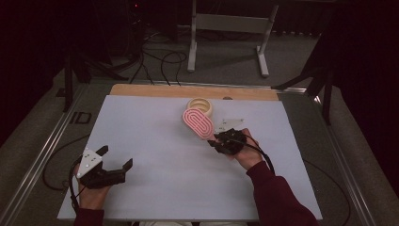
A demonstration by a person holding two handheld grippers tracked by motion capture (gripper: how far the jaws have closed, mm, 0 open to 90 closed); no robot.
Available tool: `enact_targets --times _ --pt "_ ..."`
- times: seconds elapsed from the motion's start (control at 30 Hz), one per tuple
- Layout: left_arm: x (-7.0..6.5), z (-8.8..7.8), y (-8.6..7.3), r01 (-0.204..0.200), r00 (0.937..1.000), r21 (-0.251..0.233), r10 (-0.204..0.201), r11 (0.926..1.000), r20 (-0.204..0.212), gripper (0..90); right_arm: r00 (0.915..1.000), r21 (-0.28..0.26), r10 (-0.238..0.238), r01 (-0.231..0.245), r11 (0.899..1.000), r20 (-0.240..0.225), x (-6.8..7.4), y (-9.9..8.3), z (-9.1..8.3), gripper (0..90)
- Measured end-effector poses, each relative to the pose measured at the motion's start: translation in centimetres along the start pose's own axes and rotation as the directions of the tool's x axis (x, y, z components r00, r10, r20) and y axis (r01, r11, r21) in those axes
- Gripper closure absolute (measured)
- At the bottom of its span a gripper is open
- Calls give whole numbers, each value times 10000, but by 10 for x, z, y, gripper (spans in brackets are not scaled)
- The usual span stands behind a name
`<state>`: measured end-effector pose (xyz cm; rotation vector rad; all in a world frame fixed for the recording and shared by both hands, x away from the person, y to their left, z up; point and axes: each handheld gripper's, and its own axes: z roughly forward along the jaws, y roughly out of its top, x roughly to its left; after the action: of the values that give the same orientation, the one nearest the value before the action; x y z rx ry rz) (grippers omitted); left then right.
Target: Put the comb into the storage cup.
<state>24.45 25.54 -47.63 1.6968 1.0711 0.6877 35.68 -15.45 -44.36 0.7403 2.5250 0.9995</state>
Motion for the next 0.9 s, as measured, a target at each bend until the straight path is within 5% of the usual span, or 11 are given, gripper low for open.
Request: enact_targets --times 0.9 --pt "-5 4 14 87 9999 16 -87 10000 135 1 9997 -1565 -99 134 9876 232 9 5 3 702"
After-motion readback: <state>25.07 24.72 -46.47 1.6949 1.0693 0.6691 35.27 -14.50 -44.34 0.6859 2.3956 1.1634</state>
